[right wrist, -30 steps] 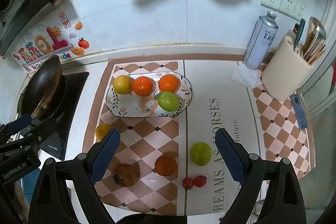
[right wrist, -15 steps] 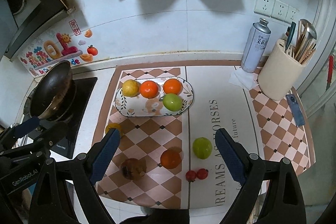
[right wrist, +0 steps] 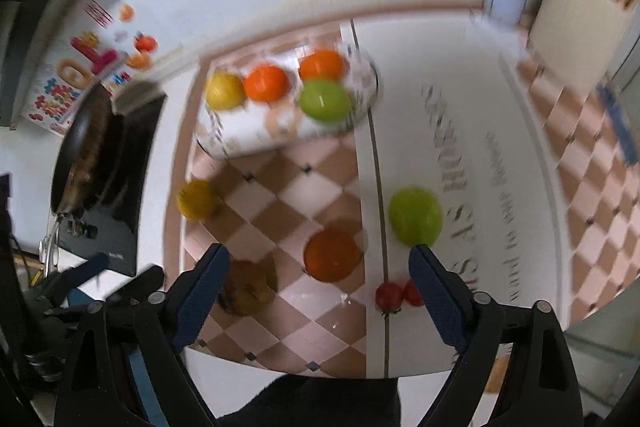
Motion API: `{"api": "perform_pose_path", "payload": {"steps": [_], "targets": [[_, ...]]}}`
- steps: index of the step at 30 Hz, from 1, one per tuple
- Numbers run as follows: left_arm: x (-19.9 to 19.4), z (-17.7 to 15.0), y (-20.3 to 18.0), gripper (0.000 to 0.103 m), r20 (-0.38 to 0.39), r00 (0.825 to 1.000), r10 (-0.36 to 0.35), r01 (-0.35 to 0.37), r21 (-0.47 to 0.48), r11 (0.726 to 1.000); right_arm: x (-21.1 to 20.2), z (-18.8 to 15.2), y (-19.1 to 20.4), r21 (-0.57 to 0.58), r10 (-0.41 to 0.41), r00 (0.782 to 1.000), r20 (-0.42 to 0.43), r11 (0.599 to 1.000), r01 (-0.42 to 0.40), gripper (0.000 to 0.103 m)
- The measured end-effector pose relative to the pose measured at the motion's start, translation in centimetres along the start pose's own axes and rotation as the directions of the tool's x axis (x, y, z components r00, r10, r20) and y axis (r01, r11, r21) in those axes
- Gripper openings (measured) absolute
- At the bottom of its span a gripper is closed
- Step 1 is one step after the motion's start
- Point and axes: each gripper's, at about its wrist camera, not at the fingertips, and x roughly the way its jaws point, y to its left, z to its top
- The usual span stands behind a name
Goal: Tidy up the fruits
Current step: 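Withdraw both tools from the plate toward the remaining fruits, then grasp the dark red fruit with the left tool while the right tool grasps an orange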
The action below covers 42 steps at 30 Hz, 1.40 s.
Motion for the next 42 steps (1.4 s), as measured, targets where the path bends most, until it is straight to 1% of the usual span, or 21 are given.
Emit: {"api": "perform_pose_path", "payload": {"steps": [1,4,7,8,9,10,11,12,13,15,17,18,19,21,26,28,33,36,39,40,42], "targets": [[1.6,-0.2,-0.2,0.102,-0.046,0.999,-0.004,0.004,0.0,1.0,1.3,0.0,-0.4,0.008,0.01,1.0,-0.028,1.0,-0.01,0.08],[5.6,-0.7,-0.7,0.102,-0.155,0.987,-0.032,0.029,-0.019,0.999,4.4,-0.1,-1.5,0.04,0.033,0.995,-0.091,0.999,-0.029,0.075],[9.0,-0.9,-1.4,0.101,-0.246,0.967,-0.058,0.05,-0.038,0.998,6.9,0.1,-2.2,0.07,0.061,0.989,-0.133,0.996,-0.052,0.072],[9.8,-1.0,-1.5,0.095,-0.268,0.961,-0.062,0.052,-0.045,0.998,7.4,0.2,-2.2,0.074,0.066,0.988,-0.143,0.996,-0.056,0.072],[10.7,-1.0,-1.7,0.091,-0.288,0.955,-0.07,0.057,-0.053,0.997,7.9,0.3,-2.2,0.075,0.07,0.986,-0.154,0.995,-0.059,0.071],[11.4,-1.1,-1.9,0.085,-0.307,0.949,-0.077,0.061,-0.061,0.996,8.5,0.4,-2.2,0.075,0.073,0.983,-0.166,0.995,-0.061,0.071],[12.1,-1.2,-2.1,0.076,-0.318,0.945,-0.081,0.063,-0.065,0.996,9.0,0.5,-2.2,0.075,0.077,0.981,-0.177,0.995,-0.065,0.071],[12.5,-1.3,-2.3,0.07,-0.325,0.942,-0.08,0.065,-0.057,0.996,9.7,0.6,-2.2,0.079,0.085,0.977,-0.194,0.994,-0.071,0.071],[12.8,-1.4,-2.4,0.059,-0.33,0.941,-0.078,0.065,-0.051,0.997,10.1,0.7,-2.2,0.082,0.09,0.974,-0.206,0.994,-0.074,0.07],[12.6,-1.6,-2.3,0.059,-0.32,0.943,-0.088,0.072,-0.062,0.996,11.1,0.8,-2.2,0.084,0.095,0.968,-0.231,0.993,-0.077,0.07],[12.5,-1.9,-2.1,0.059,-0.317,0.945,-0.082,0.065,-0.064,0.996,12.3,0.9,-2.1,0.09,0.101,0.961,-0.257,0.993,-0.08,0.069],[12.4,-2.0,-2.0,0.059,-0.316,0.946,-0.072,0.055,-0.061,0.997,12.7,1.1,-2.0,0.09,0.101,0.959,-0.264,0.993,-0.08,0.067],[12.3,-2.2,-1.8,0.059,-0.308,0.95,-0.057,0.041,-0.057,0.997,13.3,1.0,-1.9,0.088,0.101,0.954,-0.281,0.993,-0.079,0.062],[12.2,-2.4,-1.5,0.059,-0.305,0.951,-0.051,0.032,-0.065,0.997,13.9,0.9,-1.4,0.063,0.083,0.952,-0.294,0.996,-0.067,0.059],[11.9,-2.7,-1.1,0.059,-0.297,0.954,-0.032,0.013,-0.066,0.998,13.7,0.2,-0.1,-0.026,0.029,0.951,-0.308,0.999,-0.039,0.058],[11.8,-2.8,-1.3,0.059,-0.293,0.956,-0.028,0.011,-0.061,0.998,13.7,-0.3,0.0,-0.043,0.015,0.948,-0.317,0.999,-0.03,0.059],[11.7,-3.7,-1.8,0.058,-0.28,0.96,-0.013,0.001,-0.041,0.999,13.8,-0.4,-0.1,-0.028,0.024,0.946,-0.322,0.999,-0.035,0.059],[11.7,-3.2,-2.1,0.058,-0.286,0.958,-0.013,0.002,-0.041,0.999,13.7,-0.3,-0.2,-0.037,0.019,0.944,-0.33,0.999,-0.033,0.059],[11.7,-2.7,-2.1,0.058,-0.291,0.957,-0.016,0.004,-0.042,0.999,14.3,-0.6,0.1,-0.035,0.032,0.934,-0.356,0.998,-0.047,0.059],[11.5,-2.1,-2.4,0.058,-0.292,0.956,-0.017,0.005,-0.042,0.999,14.4,-0.8,0.2,-0.034,0.035,0.932,-0.36,0.998,-0.051,0.059],[11.4,-1.7,-2.3,0.058,-0.293,0.956,-0.019,0.006,-0.044,0.999,14.2,-1.0,0.5,-0.059,0.016,0.938,-0.346,0.998,-0.039,0.058]]}}
